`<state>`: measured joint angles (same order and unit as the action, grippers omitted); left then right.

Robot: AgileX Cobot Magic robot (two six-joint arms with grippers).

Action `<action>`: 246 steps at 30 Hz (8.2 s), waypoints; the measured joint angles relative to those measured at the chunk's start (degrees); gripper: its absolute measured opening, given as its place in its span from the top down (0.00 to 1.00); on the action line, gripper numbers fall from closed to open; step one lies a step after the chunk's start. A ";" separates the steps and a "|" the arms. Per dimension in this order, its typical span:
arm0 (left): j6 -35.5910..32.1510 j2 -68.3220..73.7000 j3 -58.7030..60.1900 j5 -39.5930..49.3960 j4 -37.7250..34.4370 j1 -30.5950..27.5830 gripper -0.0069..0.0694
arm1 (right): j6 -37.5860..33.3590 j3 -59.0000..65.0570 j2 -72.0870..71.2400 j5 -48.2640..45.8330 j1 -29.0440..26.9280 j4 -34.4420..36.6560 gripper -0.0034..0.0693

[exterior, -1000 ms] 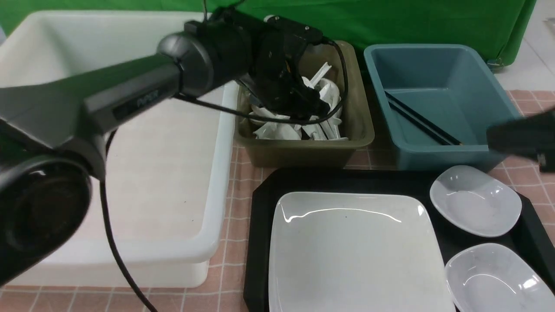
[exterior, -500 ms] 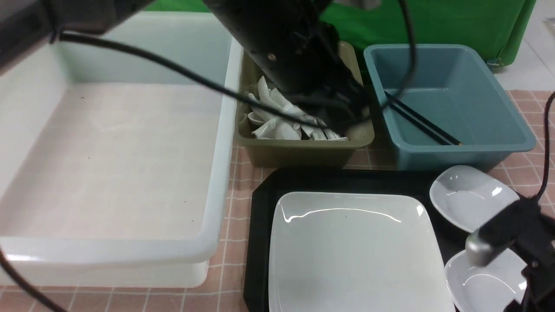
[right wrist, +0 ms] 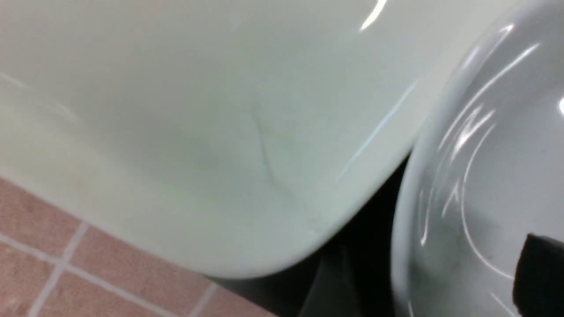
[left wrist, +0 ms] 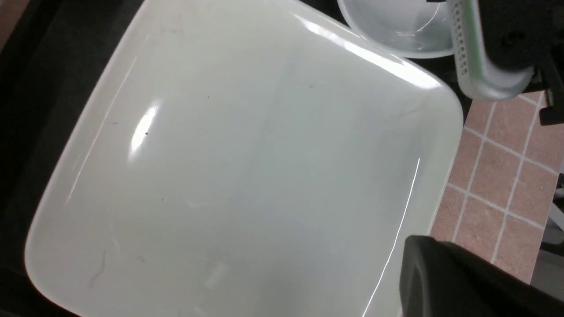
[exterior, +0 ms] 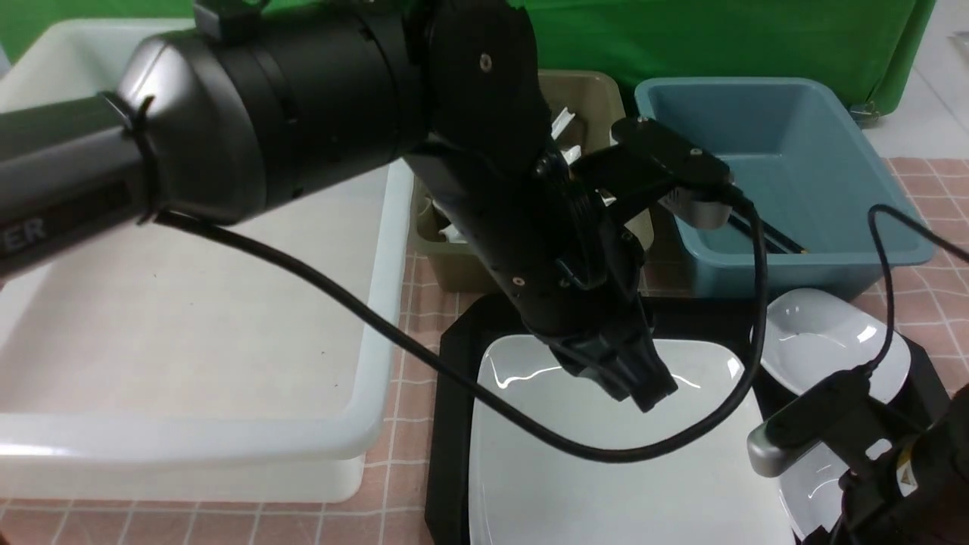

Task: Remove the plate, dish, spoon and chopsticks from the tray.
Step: Use the right arm to grab a small plate from the dinner plate, then use the right arm to put the small plate into the large storage box on the left, then use the right arm to grab a small plate from the dinner plate, then use the right arm to put the small plate into the large storage box on the left, then use the right arm to grab a plate from the dinner plate

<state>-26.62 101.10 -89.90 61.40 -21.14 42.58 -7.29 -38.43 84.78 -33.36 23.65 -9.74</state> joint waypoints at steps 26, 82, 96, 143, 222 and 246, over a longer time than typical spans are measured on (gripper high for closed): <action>10.05 -9.64 -1.98 -1.18 9.83 -7.81 0.91 | 1.00 -25.10 -14.71 -14.90 0.06 5.07 0.85; 11.73 -36.24 26.27 -5.39 -3.06 -31.34 0.90 | -8.72 -87.98 26.88 -31.55 16.72 3.88 0.91; 11.95 -17.54 21.46 -16.85 -2.86 -4.52 0.90 | -14.49 -29.75 9.17 -13.72 -11.99 2.93 0.36; 12.20 -23.14 7.43 -13.65 7.58 -28.55 0.90 | -26.73 -42.45 -2.21 0.26 8.89 32.47 0.85; 14.88 -12.65 20.59 -28.00 4.24 -8.68 0.90 | -12.90 -34.31 28.59 -3.64 -16.97 29.25 0.18; 19.21 -15.84 20.59 -26.26 8.85 -12.51 0.90 | -18.73 -35.20 19.78 -10.28 -17.14 33.12 0.76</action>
<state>-7.42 85.26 -69.31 35.14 -12.28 30.07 -26.02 -73.62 104.56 -43.64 6.51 23.37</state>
